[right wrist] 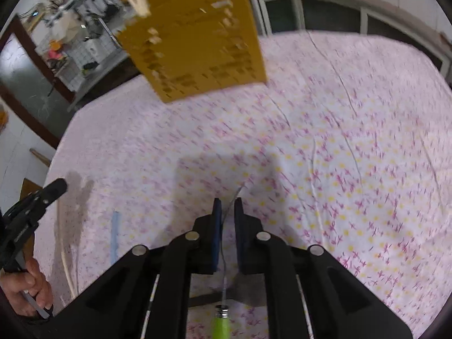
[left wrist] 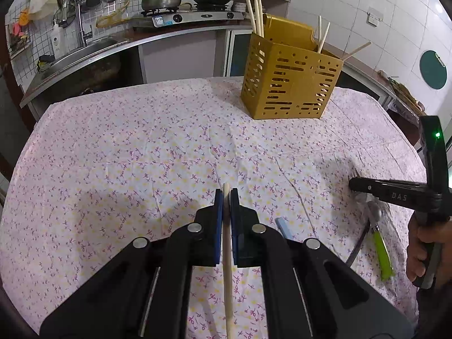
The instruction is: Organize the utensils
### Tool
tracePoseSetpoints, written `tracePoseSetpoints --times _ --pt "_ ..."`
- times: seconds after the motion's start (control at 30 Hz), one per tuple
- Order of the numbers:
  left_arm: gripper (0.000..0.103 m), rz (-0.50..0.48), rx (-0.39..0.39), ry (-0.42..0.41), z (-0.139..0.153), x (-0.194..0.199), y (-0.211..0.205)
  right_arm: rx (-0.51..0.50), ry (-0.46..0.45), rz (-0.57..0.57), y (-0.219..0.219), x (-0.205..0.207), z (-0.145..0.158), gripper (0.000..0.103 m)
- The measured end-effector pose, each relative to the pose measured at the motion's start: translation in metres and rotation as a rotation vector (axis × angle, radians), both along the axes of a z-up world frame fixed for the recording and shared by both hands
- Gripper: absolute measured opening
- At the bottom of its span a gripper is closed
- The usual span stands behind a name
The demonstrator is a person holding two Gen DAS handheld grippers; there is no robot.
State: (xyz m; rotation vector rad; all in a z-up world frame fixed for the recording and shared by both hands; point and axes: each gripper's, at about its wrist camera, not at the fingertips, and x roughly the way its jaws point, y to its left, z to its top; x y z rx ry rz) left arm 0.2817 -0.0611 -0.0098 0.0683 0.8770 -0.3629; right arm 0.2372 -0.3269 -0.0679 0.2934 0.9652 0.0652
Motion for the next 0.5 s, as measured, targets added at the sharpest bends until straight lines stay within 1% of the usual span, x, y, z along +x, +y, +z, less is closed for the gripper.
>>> tracePoseSetpoints --times 0.13,0.3,0.4,0.5 --pt "0.004 0.001 -0.014 -0.022 0.011 -0.004 0.003 -0.058 -0.107 0.006 0.007 -0.017 0.036 0.004" --pt "0.004 -0.003 -0.032 -0.082 0.037 -0.016 0.004 -0.12 -0.219 0.01 0.013 -0.038 0.081 0.003" --pt "0.004 -0.002 -0.045 -0.129 0.054 -0.025 0.003 -0.137 -0.268 0.006 0.013 -0.049 0.1 0.003" --pt "0.004 0.0 -0.047 -0.169 0.068 -0.033 0.002 -0.152 -0.277 0.015 0.014 -0.052 0.108 0.003"
